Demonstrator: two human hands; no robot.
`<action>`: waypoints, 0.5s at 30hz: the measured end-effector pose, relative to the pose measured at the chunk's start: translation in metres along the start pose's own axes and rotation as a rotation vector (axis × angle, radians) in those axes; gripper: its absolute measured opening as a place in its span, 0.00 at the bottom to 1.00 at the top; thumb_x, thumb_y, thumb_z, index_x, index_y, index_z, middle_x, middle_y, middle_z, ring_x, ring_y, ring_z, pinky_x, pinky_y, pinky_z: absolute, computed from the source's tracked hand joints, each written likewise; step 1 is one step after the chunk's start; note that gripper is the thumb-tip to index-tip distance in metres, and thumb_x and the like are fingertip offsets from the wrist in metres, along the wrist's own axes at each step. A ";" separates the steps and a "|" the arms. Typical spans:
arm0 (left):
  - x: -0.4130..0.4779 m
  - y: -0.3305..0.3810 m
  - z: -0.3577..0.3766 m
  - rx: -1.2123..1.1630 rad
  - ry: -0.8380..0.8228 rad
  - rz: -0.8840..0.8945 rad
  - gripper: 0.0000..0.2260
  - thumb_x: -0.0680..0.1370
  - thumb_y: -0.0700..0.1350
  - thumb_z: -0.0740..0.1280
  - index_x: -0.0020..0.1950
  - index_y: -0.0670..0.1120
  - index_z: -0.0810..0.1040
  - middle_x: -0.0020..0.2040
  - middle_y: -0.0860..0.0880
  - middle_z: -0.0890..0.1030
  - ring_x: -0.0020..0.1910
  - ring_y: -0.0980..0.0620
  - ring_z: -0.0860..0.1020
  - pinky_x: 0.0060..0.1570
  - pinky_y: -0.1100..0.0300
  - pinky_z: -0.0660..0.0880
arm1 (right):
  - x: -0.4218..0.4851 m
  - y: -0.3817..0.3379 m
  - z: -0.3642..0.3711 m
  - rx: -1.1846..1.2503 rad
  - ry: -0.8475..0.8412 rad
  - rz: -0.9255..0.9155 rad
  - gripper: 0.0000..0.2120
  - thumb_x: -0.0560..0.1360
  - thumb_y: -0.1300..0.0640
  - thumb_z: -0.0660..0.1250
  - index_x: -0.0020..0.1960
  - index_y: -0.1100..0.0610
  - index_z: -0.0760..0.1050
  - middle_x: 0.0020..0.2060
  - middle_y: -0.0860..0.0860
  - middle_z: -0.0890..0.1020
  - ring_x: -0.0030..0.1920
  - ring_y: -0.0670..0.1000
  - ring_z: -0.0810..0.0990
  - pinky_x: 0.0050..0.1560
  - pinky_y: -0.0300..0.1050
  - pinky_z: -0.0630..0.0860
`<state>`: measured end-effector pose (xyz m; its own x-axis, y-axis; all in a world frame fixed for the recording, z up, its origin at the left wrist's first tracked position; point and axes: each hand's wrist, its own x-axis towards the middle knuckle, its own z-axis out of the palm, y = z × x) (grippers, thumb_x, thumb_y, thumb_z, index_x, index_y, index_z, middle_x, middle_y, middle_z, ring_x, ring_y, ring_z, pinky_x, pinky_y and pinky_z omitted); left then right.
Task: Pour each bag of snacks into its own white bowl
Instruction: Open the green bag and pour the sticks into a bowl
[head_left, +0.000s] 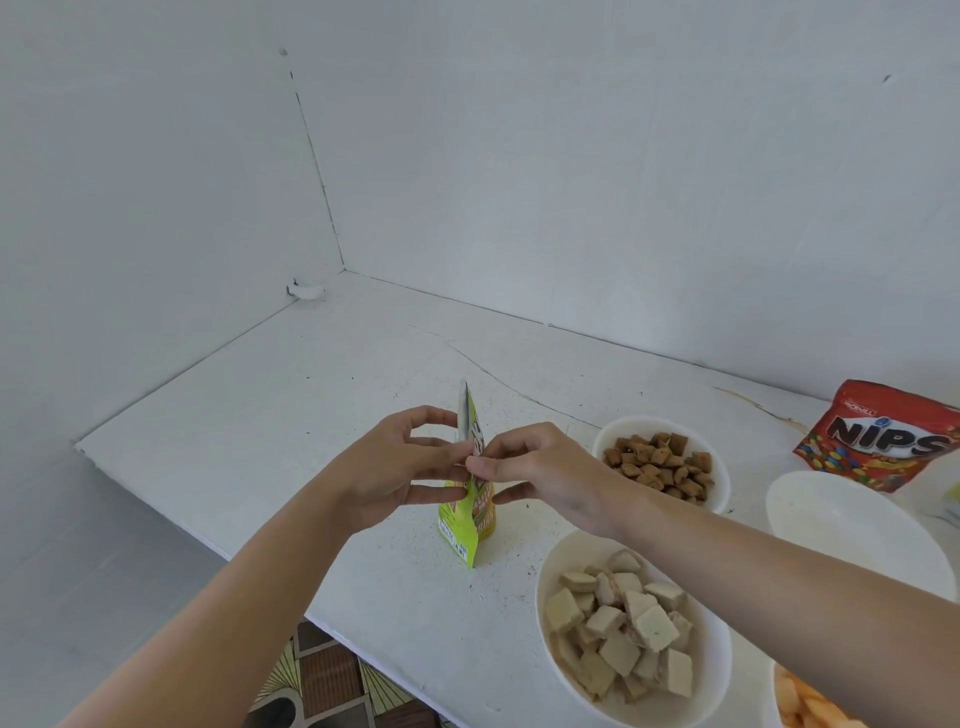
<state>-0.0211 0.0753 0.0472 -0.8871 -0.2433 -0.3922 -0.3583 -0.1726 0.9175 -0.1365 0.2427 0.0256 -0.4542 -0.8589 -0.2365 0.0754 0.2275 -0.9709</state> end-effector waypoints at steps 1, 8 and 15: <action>0.000 -0.001 0.000 -0.009 -0.005 -0.006 0.21 0.73 0.41 0.75 0.66 0.43 0.75 0.57 0.37 0.85 0.52 0.43 0.84 0.52 0.50 0.83 | 0.000 0.000 -0.001 0.014 -0.004 0.007 0.11 0.74 0.54 0.75 0.47 0.63 0.83 0.45 0.54 0.85 0.51 0.50 0.83 0.61 0.54 0.78; 0.005 0.003 0.002 -0.012 0.009 -0.035 0.19 0.77 0.34 0.72 0.66 0.43 0.74 0.58 0.34 0.83 0.48 0.43 0.84 0.47 0.51 0.83 | -0.002 -0.010 0.000 0.054 -0.021 0.067 0.09 0.76 0.54 0.73 0.46 0.61 0.83 0.44 0.56 0.84 0.47 0.53 0.83 0.51 0.47 0.79; 0.007 0.003 0.000 -0.043 0.016 -0.068 0.18 0.77 0.33 0.70 0.66 0.40 0.74 0.48 0.37 0.82 0.42 0.45 0.83 0.46 0.50 0.84 | -0.001 -0.018 -0.004 0.018 -0.060 0.064 0.06 0.78 0.58 0.71 0.43 0.60 0.82 0.40 0.54 0.85 0.45 0.53 0.83 0.49 0.47 0.79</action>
<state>-0.0286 0.0736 0.0468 -0.8563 -0.2443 -0.4550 -0.4045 -0.2305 0.8850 -0.1409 0.2415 0.0432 -0.3940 -0.8688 -0.2998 0.1192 0.2751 -0.9540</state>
